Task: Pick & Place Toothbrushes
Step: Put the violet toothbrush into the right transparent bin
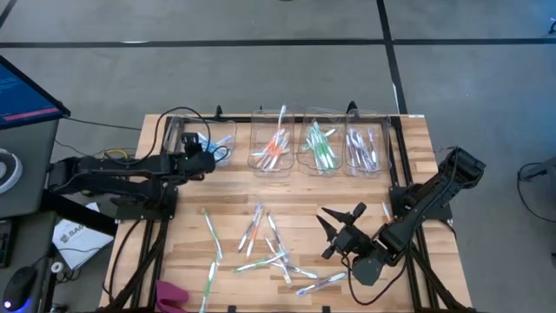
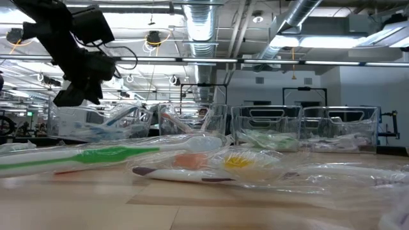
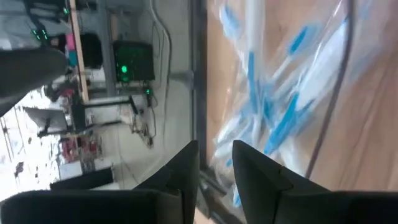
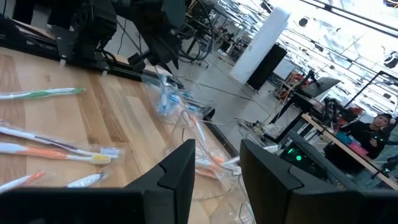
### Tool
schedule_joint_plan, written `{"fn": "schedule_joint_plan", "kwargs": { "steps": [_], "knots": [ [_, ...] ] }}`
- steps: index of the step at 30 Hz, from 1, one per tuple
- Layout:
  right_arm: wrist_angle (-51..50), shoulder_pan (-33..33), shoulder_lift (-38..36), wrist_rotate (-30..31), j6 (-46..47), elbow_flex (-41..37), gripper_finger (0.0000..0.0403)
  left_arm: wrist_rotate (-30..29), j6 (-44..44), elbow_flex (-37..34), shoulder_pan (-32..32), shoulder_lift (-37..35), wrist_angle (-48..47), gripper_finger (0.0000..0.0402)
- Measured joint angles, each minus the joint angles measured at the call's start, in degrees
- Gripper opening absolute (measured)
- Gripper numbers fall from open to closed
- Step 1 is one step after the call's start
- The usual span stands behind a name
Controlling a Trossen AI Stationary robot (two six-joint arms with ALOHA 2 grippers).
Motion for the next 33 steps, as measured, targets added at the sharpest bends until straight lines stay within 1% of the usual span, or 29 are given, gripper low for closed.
{"fn": "schedule_joint_plan", "kwargs": {
  "steps": [2,3,6,8,12,14,15,17,18,19,21,25,27,30,33],
  "knots": [
    [0.0,0.0,0.0,-1.5,-0.9,0.0,0.0120,0.0,-1.2,1.0,-1.7,-1.0,0.0,0.0090],
    [0.0,0.0,0.0,-3.2,-1.7,0.0,0.0120,-0.1,-1.8,1.7,-2.7,-1.6,0.2,0.0090],
    [0.0,0.0,0.0,-10.4,-2.8,0.0,0.0120,0.6,-6.9,3.0,-6.2,-3.5,1.1,0.0090],
    [-0.2,0.0,0.0,-18.1,-2.9,0.0,0.0120,5.2,-11.7,3.5,-8.8,-5.1,3.6,0.0090],
    [-1.1,-0.4,0.0,-33.4,-2.6,0.0,0.0120,19.5,-16.9,3.5,-13.9,-7.8,12.9,0.0090],
    [-1.5,-0.7,0.0,-40.6,-0.3,0.0,0.0120,24.4,-19.6,3.5,-16.8,-8.8,17.0,0.0090],
    [-2.0,-1.0,0.0,-45.3,1.1,0.0,0.0120,26.7,-21.6,3.5,-18.3,-9.1,18.7,0.0090],
    [-3.6,-1.9,0.0,-57.8,4.6,0.0,0.0120,30.5,-25.6,3.5,-21.5,-9.5,21.2,0.0090],
    [-4.2,-2.4,0.0,-63.0,6.5,0.0,0.0120,32.5,-27.1,3.5,-23.2,-9.5,22.6,0.0090],
    [-4.6,-2.8,0.0,-66.6,8.3,0.0,0.0120,33.9,-28.1,3.5,-25.0,-9.5,23.5,0.0090],
    [-4.7,-3.5,0.2,-69.8,11.8,0.0,0.0120,36.4,-28.4,3.3,-28.2,-9.2,26.5,0.0090],
    [-5.6,-4.4,0.4,-75.7,17.7,-0.1,0.0120,36.9,-28.5,2.7,-33.5,-7.2,32.0,0.0090],
    [-5.8,-4.7,1.0,-77.6,20.3,0.0,0.0120,36.9,-28.5,2.7,-35.2,-6.1,33.9,0.0090],
    [-6.5,-3.9,1.4,-79.2,22.3,-0.1,0.0120,36.9,-28.5,2.7,-36.4,-4.3,35.6,0.0090],
    [-5.8,-3.1,2.8,-79.1,20.7,0.0,0.0120,36.9,-28.7,2.7,-36.4,-2.8,37.0,0.0090]
  ]
}}
